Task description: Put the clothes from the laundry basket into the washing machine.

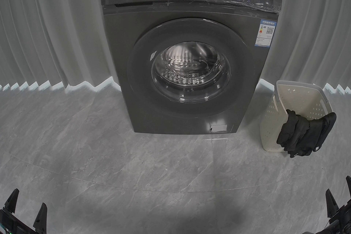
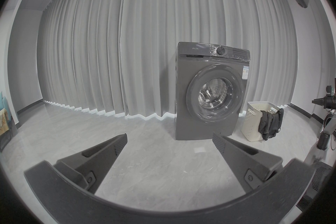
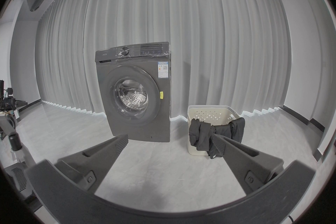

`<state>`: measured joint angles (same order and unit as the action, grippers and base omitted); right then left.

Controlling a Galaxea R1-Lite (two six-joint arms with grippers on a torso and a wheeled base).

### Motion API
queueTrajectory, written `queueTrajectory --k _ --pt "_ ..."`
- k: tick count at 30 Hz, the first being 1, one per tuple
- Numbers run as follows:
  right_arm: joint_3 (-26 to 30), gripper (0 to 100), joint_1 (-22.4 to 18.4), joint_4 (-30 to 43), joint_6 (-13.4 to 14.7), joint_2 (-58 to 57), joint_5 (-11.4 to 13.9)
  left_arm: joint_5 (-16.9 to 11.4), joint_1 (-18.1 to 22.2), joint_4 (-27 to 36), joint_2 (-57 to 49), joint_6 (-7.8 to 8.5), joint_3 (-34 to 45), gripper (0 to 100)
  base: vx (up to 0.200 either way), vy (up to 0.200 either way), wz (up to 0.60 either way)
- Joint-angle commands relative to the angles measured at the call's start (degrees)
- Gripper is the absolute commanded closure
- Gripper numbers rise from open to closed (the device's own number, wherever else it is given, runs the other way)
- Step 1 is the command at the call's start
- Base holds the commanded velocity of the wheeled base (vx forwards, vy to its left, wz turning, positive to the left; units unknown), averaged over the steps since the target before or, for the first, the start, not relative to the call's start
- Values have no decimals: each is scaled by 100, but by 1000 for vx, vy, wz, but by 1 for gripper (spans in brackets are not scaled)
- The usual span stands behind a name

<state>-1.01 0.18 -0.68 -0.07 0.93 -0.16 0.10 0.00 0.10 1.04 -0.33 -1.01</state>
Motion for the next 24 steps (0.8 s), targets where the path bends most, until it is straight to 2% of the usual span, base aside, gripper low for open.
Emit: queueTrajectory --k 1,24 --pt "101 0 -1 -11 -1 -93 -2 8 0 -1 -104 7 101 0 0 -200 0" --pt "101 0 -1 -11 -1 -93 -2 -1 -9 -1 -104 -2 101 0 0 -200 0"
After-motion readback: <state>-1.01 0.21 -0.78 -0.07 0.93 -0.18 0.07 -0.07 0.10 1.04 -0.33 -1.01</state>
